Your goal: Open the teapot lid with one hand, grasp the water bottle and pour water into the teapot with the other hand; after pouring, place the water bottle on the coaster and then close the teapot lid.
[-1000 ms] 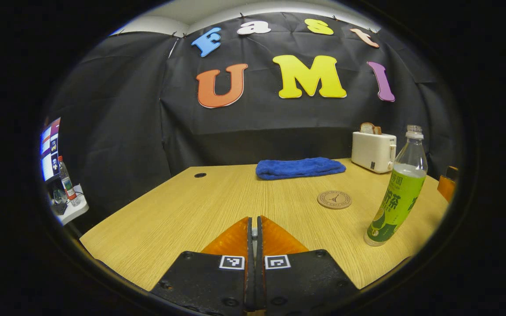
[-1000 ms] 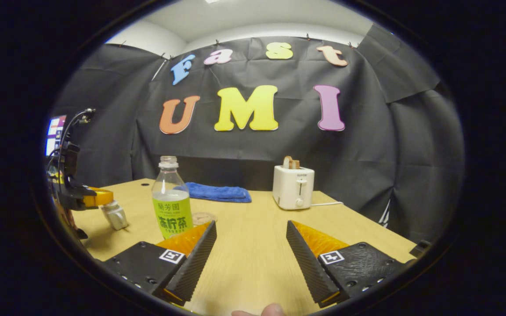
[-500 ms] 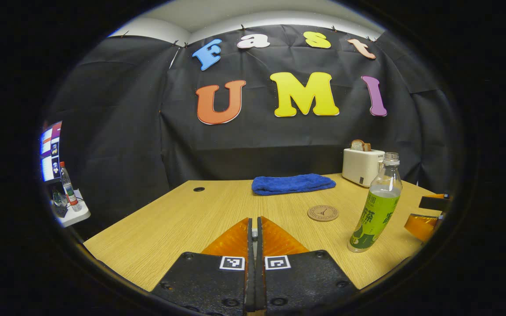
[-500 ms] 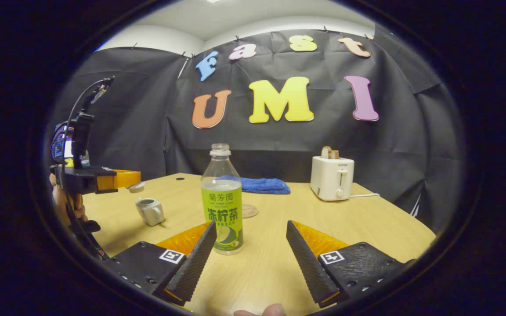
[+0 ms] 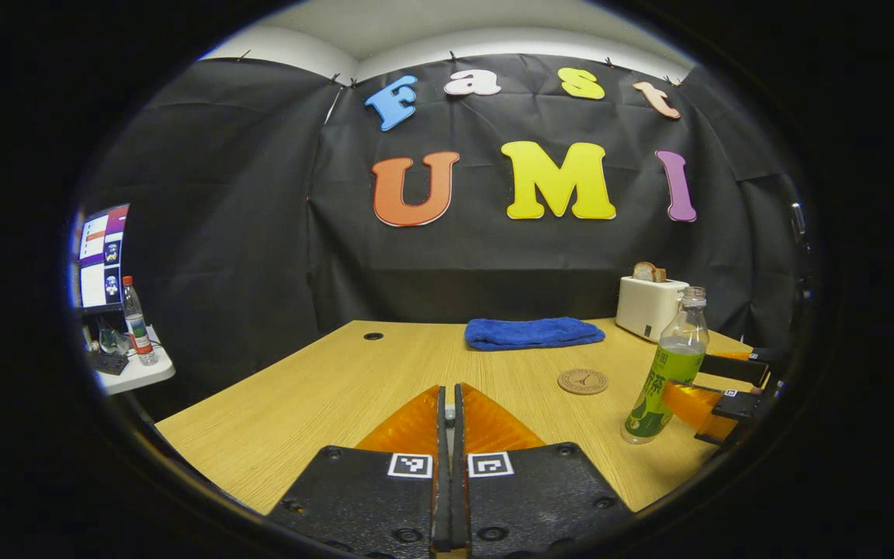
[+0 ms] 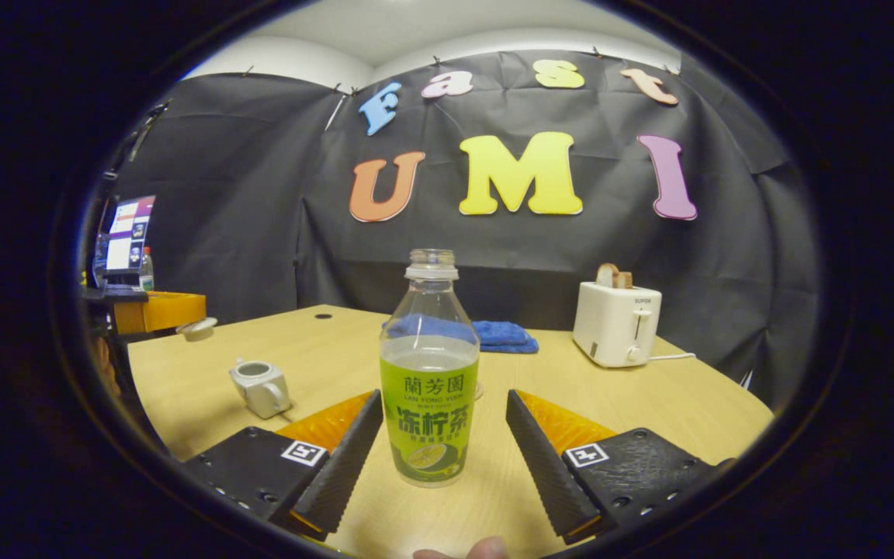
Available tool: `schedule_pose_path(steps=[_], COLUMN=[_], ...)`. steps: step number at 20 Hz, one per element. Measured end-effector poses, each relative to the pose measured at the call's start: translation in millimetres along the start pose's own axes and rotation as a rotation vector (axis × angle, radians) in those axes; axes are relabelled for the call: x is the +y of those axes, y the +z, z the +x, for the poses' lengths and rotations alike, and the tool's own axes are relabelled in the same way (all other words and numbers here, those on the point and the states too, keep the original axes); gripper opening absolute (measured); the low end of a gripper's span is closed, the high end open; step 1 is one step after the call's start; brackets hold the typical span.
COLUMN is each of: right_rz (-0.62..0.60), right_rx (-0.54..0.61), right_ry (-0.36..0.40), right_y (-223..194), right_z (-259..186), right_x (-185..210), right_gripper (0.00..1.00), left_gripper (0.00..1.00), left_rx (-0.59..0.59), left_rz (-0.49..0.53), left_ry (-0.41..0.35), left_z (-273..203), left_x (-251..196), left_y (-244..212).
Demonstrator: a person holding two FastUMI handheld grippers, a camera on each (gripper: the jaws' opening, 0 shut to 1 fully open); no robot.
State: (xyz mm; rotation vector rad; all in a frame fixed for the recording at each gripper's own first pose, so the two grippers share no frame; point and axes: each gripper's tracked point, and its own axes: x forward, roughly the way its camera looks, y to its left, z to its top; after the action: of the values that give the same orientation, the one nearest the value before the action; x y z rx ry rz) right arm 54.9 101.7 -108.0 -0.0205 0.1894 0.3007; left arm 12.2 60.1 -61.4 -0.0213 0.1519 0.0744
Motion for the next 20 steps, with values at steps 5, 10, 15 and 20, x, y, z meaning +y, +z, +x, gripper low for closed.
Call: schedule_pose_path(steps=[5, 10, 15, 20], right_rz=[0.032, 0.077, 0.03, -0.247], right_rx=[0.012, 0.035, 0.063, 0.076], right_ry=[-0.004, -0.016, -0.026, -0.021], right_y=[0, -4, 0, 20], right_z=[12, 19, 18, 33], right_x=[5, 6, 12, 17], right_gripper=[0.95, 0.85, 0.75, 0.72], left_gripper=[0.03, 0.03, 0.02, 0.03], left_rx=[0.005, 0.001, 0.004, 0.008], left_rz=[-0.016, -0.021, -0.02, -0.001], left_ry=[0.007, -0.016, -0.028, -0.031], left_z=[0, -2, -4, -3], left_x=[5, 2, 5, 11], left_y=[-4, -5, -7, -9])
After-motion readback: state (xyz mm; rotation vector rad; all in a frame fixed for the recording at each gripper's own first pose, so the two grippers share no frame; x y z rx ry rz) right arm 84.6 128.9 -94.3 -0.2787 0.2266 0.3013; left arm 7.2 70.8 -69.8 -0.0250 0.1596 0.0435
